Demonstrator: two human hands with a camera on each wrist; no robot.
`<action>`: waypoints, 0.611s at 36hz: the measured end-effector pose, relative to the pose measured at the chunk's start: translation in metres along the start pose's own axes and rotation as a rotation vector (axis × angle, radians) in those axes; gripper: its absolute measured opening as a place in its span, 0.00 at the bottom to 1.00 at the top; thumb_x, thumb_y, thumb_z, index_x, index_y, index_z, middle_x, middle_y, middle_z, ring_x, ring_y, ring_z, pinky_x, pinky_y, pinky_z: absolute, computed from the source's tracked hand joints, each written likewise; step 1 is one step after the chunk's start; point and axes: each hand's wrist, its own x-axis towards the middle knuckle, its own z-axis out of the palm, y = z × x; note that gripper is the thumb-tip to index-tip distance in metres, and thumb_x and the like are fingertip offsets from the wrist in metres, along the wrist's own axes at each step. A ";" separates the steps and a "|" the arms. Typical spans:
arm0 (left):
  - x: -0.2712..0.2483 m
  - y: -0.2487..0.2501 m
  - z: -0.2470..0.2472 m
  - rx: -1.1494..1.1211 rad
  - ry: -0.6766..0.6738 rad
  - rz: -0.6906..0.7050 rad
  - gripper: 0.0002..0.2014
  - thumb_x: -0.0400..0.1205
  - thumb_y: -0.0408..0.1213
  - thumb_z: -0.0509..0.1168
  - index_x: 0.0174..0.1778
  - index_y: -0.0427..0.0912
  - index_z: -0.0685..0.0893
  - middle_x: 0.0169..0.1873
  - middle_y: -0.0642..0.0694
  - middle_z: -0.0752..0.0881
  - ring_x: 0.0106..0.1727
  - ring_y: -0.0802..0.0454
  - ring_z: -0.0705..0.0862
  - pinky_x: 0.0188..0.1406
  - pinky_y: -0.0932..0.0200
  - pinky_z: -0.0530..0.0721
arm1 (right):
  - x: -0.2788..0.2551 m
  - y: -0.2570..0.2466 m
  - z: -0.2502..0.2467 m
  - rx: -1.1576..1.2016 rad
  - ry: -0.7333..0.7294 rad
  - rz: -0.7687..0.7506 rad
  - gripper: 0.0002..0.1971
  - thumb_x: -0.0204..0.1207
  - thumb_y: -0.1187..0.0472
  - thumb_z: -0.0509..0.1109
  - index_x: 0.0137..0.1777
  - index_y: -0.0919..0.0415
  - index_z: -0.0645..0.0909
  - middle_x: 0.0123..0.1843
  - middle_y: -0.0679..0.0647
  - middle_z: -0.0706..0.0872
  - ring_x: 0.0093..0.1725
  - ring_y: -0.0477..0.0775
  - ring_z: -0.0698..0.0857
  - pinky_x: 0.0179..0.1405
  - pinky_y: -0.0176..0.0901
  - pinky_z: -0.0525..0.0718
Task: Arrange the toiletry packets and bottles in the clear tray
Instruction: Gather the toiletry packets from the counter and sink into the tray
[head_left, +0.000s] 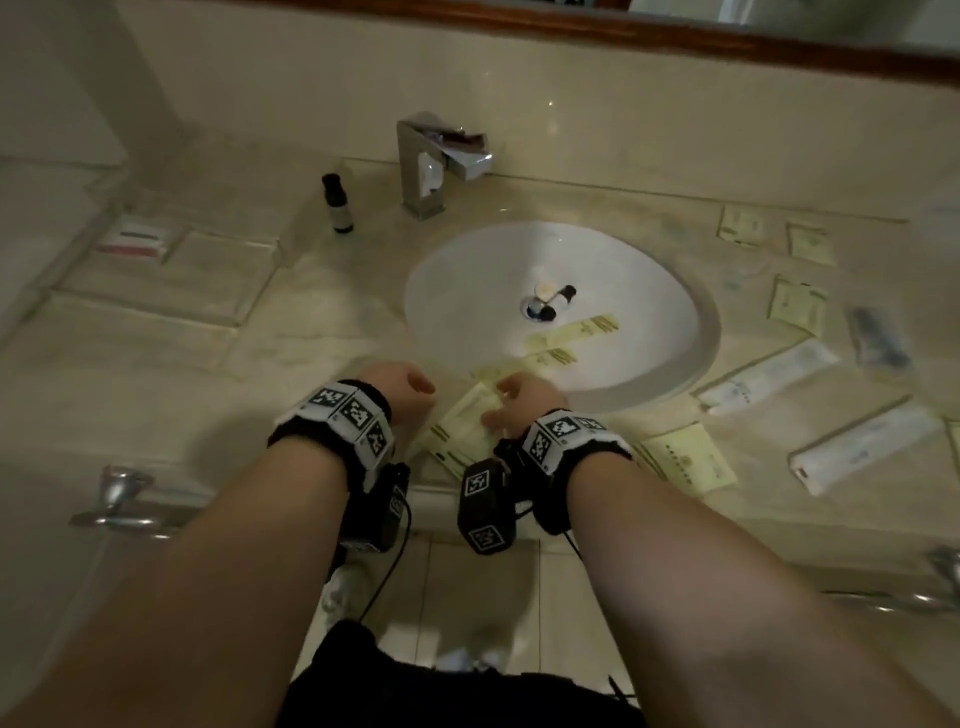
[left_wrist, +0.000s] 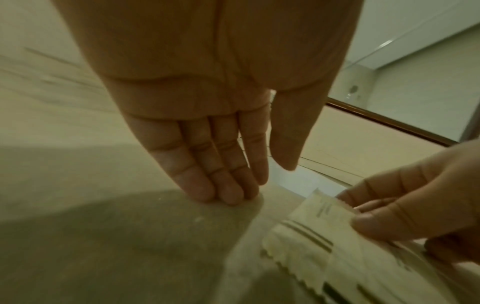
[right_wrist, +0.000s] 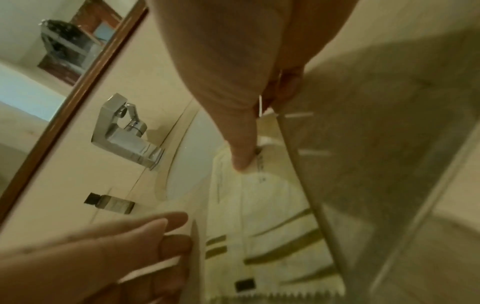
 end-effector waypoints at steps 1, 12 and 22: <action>0.000 -0.004 0.003 -0.043 0.013 -0.010 0.18 0.82 0.38 0.63 0.68 0.40 0.81 0.67 0.41 0.82 0.68 0.44 0.80 0.69 0.56 0.76 | 0.000 0.001 0.002 0.042 0.033 -0.004 0.25 0.71 0.54 0.73 0.69 0.51 0.76 0.69 0.55 0.79 0.66 0.59 0.80 0.62 0.46 0.80; -0.013 -0.033 0.018 -0.447 0.119 -0.038 0.10 0.83 0.40 0.62 0.50 0.38 0.86 0.44 0.41 0.87 0.49 0.44 0.84 0.55 0.54 0.82 | -0.009 -0.006 -0.017 0.356 0.015 -0.041 0.17 0.80 0.55 0.66 0.66 0.59 0.81 0.64 0.56 0.84 0.58 0.55 0.82 0.61 0.41 0.77; -0.022 -0.040 -0.005 -0.781 0.070 0.036 0.07 0.83 0.35 0.62 0.39 0.47 0.78 0.36 0.46 0.83 0.31 0.56 0.85 0.29 0.64 0.85 | -0.007 -0.043 -0.014 0.798 -0.048 0.044 0.17 0.80 0.62 0.67 0.67 0.66 0.78 0.54 0.63 0.83 0.51 0.60 0.82 0.60 0.56 0.83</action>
